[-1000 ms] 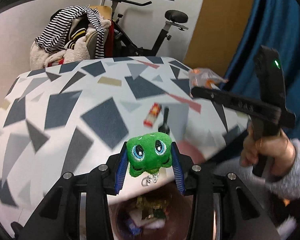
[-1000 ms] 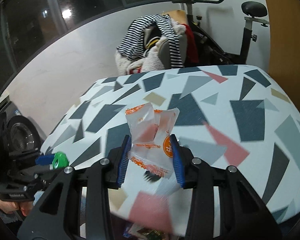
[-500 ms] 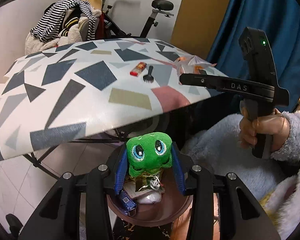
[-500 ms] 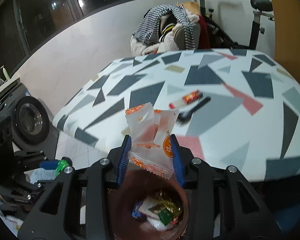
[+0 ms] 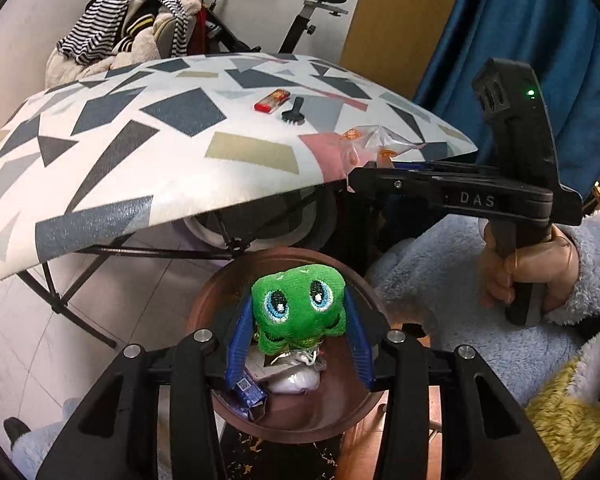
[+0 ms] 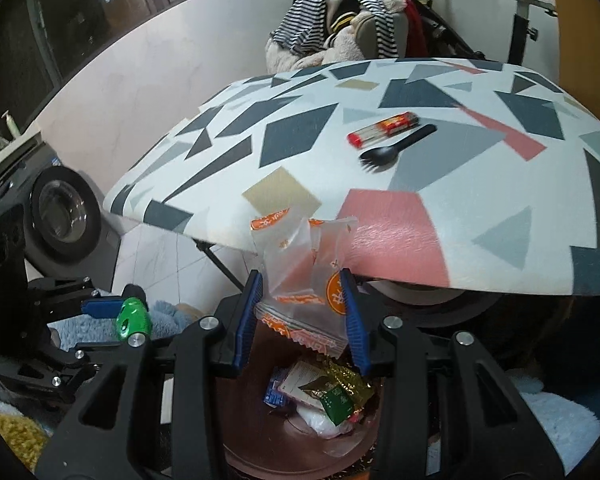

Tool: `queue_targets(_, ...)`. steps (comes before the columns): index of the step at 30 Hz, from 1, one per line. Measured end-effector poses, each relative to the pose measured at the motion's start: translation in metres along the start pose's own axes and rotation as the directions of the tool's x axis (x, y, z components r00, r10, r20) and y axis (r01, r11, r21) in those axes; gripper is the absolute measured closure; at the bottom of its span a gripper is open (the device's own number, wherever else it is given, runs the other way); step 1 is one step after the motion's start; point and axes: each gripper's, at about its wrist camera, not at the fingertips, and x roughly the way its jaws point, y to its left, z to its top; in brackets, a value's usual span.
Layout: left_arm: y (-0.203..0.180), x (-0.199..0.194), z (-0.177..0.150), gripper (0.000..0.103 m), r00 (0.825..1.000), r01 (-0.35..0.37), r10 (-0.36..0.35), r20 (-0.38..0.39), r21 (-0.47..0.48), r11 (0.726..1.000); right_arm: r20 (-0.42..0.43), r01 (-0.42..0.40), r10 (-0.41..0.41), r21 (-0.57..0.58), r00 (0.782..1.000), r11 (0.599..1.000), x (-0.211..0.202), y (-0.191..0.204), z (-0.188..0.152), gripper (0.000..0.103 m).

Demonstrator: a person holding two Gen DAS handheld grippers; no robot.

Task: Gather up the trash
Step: 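Carry the held frog keychain and candy wrapper down over the brown bin, then open the left tool to drop the frog keychain while the right tool releases the wrapper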

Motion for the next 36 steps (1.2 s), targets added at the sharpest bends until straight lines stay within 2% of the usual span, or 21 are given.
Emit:
queue_targets(2, 0.0, 0.002, -0.001, 0.056, 1.0, -0.005, 0.005, -0.008, -0.006, 1.0, -0.014, -0.006, 0.006, -0.013, 1.0, 1.0, 0.004, 0.002, -0.002, 0.062)
queue_targets(4, 0.002, 0.003, 0.0, 0.039, 1.0, -0.004, 0.004, -0.007, -0.018, 1.0, -0.021, -0.01, 0.009, -0.015, 1.0, 1.0, 0.007, 0.003, -0.003, 0.062)
queue_targets(5, 0.003, 0.002, 0.0, 0.036, 1.0, -0.011, 0.011, 0.0, -0.025, 1.0, -0.023, -0.01, 0.01, -0.015, 1.0, 1.0, 0.008, 0.004, -0.003, 0.062)
queue_targets(12, 0.017, -0.013, 0.002, 0.026, 0.995, -0.066, 0.073, 0.071, -0.094, 0.993, -0.067, -0.014, 0.011, -0.047, 0.998, 0.999, 0.019, 0.01, -0.007, 0.062)
queue_targets(18, 0.034, -0.028, 0.005, 0.023, 0.98, -0.125, 0.15, 0.134, -0.182, 0.975, -0.137, -0.022, 0.01, -0.088, 0.991, 0.996, 0.035, 0.019, -0.012, 0.062)
queue_targets(23, 0.045, -0.033, 0.004, 0.022, 0.97, -0.153, 0.191, 0.149, -0.234, 0.96, -0.192, -0.032, 0.008, -0.122, 0.981, 0.992, 0.049, 0.027, -0.017, 0.062)
queue_targets(36, 0.048, -0.032, 0.002, 0.022, 0.968, -0.173, 0.21, 0.14, -0.238, 0.956, -0.238, -0.043, 0.005, -0.153, 0.971, 0.987, 0.062, 0.036, -0.028, 0.06)
